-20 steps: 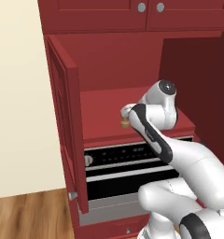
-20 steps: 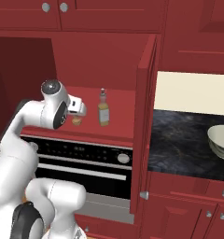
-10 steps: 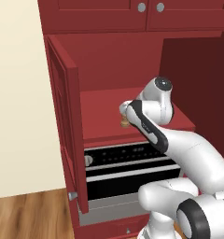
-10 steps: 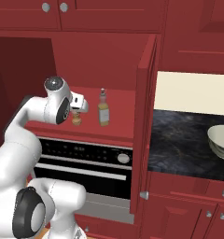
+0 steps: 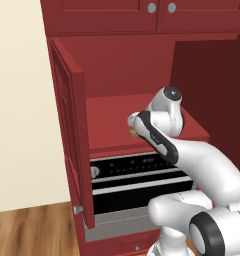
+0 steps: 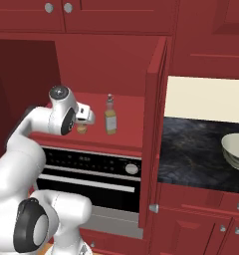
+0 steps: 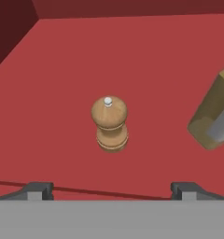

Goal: Retrieve the bottle and the shaker from the cabinet and place them next to the mixing bowl on the counter. Then add garlic from the fridge to the mixing bowl.

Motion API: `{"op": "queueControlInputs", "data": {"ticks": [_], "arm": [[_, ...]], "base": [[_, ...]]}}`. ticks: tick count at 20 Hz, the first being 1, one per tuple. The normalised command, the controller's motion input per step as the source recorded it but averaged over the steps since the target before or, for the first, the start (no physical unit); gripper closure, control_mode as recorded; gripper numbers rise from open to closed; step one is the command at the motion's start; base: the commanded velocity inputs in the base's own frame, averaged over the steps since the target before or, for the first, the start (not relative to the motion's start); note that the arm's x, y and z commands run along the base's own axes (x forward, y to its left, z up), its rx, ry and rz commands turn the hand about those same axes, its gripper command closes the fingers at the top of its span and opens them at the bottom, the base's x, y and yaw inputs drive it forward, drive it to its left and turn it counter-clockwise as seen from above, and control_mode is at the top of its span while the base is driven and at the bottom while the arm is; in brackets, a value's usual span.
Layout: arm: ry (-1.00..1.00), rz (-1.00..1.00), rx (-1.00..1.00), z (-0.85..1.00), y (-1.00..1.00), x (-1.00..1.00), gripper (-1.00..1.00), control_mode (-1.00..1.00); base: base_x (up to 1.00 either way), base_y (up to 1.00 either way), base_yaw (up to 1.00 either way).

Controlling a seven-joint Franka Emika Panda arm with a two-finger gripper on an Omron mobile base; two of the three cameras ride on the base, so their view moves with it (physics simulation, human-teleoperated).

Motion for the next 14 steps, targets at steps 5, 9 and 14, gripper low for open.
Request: {"op": "queueControlInputs", "data": {"ticks": [5, 9, 14], "arm": [[0.0, 0.0, 0.0, -0.11, 0.09, 0.1, -1.0, -1.0], [0.0, 0.0, 0.0, 0.0, 0.19, 0.22, -1.0, -1.0], [0.0, 0.0, 0.0, 0.0, 0.11, 0.17, -1.0, -1.0]], "base": [[0.0, 0.0, 0.0], [0.0, 0.0, 0.0], [0.0, 0.0, 0.0]]}}
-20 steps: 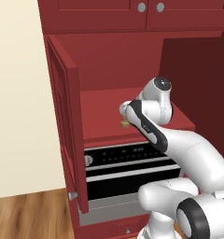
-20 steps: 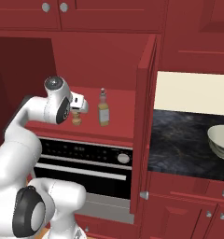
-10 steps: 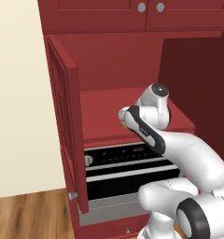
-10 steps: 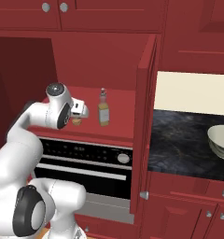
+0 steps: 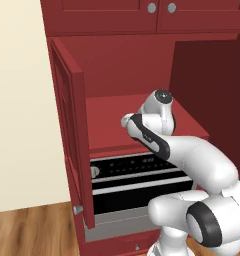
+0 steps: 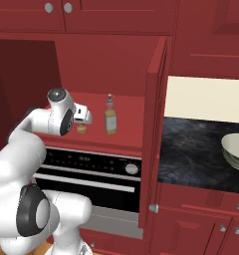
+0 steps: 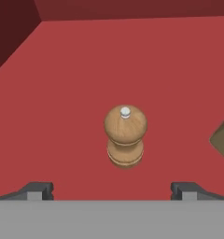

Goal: Retrieve the bottle and the shaker from the cabinet and place them next to the mixing bowl on the counter. Then add garlic from the fridge to the mixing bowl.

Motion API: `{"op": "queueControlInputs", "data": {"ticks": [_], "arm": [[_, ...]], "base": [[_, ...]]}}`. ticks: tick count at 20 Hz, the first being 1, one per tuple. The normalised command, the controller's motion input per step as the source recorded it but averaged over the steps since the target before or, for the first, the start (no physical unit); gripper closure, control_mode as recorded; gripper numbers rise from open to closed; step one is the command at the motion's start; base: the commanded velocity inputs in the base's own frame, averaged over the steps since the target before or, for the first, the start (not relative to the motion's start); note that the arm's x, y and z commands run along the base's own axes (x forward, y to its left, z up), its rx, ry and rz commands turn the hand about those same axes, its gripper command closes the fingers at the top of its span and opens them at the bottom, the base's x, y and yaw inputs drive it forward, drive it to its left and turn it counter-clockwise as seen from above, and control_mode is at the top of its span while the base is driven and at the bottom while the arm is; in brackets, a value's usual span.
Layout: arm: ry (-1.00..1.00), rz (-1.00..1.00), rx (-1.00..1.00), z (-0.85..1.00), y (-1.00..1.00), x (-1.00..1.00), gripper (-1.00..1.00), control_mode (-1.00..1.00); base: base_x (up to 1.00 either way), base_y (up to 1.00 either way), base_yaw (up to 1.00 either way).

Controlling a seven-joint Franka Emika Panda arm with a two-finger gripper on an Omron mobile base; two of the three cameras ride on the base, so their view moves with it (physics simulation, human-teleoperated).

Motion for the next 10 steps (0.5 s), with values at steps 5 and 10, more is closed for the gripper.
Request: {"op": "queueControlInputs", "data": {"ticks": [5, 10], "arm": [[0.0, 0.0, 0.0, 0.0, 0.0, 0.08, -1.0, -1.0], [0.0, 0.0, 0.0, 0.0, -0.06, 0.1, -1.0, -1.0]], "base": [[0.0, 0.0, 0.0], [0.0, 0.0, 0.0]]}}
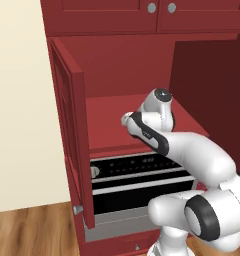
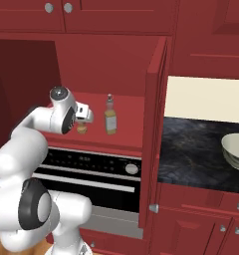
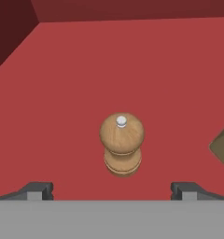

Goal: Retrieve the bottle and the shaker from the cabinet and place them next to the mixing bowl on the counter. Then add garlic from the fridge to the mixing bowl.

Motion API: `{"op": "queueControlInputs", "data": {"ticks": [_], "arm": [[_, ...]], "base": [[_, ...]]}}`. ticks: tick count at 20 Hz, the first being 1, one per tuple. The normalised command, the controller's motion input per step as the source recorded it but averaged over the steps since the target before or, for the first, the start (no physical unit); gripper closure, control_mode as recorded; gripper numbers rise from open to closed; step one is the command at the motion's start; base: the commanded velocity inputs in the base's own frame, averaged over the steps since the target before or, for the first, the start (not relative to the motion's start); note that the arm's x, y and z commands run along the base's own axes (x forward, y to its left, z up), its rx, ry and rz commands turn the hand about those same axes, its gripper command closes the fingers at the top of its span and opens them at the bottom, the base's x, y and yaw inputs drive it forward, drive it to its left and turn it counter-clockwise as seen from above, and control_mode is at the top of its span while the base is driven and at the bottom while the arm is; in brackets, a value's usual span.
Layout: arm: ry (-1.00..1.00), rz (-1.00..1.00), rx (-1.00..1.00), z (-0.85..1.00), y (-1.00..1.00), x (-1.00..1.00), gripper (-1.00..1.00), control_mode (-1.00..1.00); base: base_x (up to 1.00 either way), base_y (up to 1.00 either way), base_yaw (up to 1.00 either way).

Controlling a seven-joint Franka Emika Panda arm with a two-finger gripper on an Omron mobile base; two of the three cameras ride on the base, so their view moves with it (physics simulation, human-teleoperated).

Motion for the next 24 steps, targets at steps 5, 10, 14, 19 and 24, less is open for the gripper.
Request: {"op": "queueControlInputs", "data": {"ticks": [5, 10, 14, 19, 24], "arm": [[0.0, 0.0, 0.0, 0.0, -0.06, 0.01, -1.0, -1.0], [0.0, 0.0, 0.0, -0.05, 0.0, 0.02, -1.0, -1.0], [0.0, 0.0, 0.0, -0.2, 0.0, 0.09, -1.0, -1.0], [0.0, 0.0, 0.0, -0.02, 0.0, 0.08, -1.0, -1.0], [0.0, 0.0, 0.0, 0.0, 0.0, 0.12, -1.0, -1.0]], "base": [[0.0, 0.0, 0.0], [0.0, 0.0, 0.0], [0.0, 0.0, 0.0], [0.0, 0.0, 0.0], [0.0, 0.0, 0.0]]}}
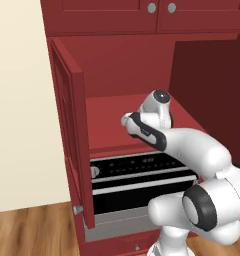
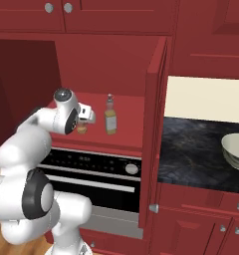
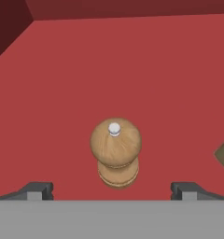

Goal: Retrieve the bottle and the shaker from the cabinet and place them next to the mixing bowl on the counter. Then add garlic from the fridge to the mixing bowl.

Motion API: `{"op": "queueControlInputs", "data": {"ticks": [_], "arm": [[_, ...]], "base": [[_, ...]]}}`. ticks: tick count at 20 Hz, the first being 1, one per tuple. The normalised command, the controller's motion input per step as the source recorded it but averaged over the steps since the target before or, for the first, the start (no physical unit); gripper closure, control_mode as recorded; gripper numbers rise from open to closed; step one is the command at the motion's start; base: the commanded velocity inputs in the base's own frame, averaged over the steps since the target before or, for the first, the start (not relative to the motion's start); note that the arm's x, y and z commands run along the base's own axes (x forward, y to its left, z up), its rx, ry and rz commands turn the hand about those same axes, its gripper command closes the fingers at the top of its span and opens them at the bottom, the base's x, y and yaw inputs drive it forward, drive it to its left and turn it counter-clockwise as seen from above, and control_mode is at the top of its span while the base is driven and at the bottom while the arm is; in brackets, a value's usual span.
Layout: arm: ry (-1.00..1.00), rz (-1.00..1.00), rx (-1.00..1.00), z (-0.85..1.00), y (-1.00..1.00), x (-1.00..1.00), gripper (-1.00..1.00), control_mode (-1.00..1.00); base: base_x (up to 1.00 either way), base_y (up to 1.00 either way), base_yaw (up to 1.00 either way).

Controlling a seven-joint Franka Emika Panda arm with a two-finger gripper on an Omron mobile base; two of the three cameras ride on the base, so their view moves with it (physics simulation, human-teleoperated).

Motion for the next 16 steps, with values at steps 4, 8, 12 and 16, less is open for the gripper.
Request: {"op": "queueControlInputs", "data": {"ticks": [4, 8, 12, 16], "arm": [[0.0, 0.0, 0.0, 0.0, 0.0, 0.09, -1.0, -1.0], [0.0, 0.0, 0.0, -0.1, 0.0, 0.11, -1.0, -1.0], [0.0, 0.0, 0.0, -0.19, 0.0, 0.12, -1.0, -1.0], [0.0, 0.0, 0.0, -0.1, 0.0, 0.11, -1.0, -1.0]], "base": [[0.0, 0.0, 0.0], [0.0, 0.0, 0.0], [0.0, 0.0, 0.0], [0.0, 0.0, 0.0]]}}
